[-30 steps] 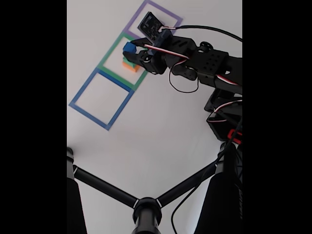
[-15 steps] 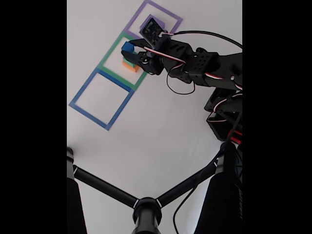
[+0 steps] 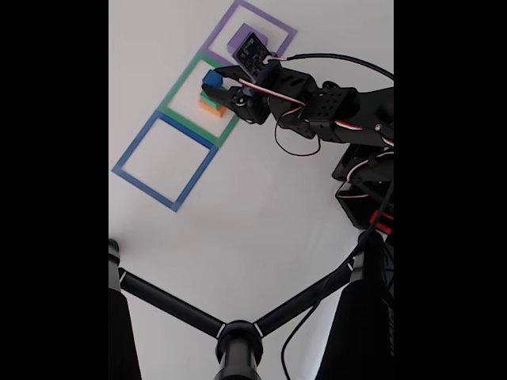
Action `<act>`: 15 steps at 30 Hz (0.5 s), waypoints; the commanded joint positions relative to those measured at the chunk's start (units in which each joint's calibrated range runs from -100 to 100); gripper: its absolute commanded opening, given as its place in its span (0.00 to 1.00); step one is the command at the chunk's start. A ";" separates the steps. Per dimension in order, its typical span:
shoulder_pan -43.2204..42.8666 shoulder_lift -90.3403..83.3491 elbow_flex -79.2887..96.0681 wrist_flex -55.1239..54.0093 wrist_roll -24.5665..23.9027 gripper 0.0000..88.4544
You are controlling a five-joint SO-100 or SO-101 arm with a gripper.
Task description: Tower of hanoi
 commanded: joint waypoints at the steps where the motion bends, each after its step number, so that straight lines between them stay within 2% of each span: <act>1: -0.53 -0.34 0.21 -2.34 0.59 0.03; 15: -1.30 1.03 1.12 -4.53 0.59 0.05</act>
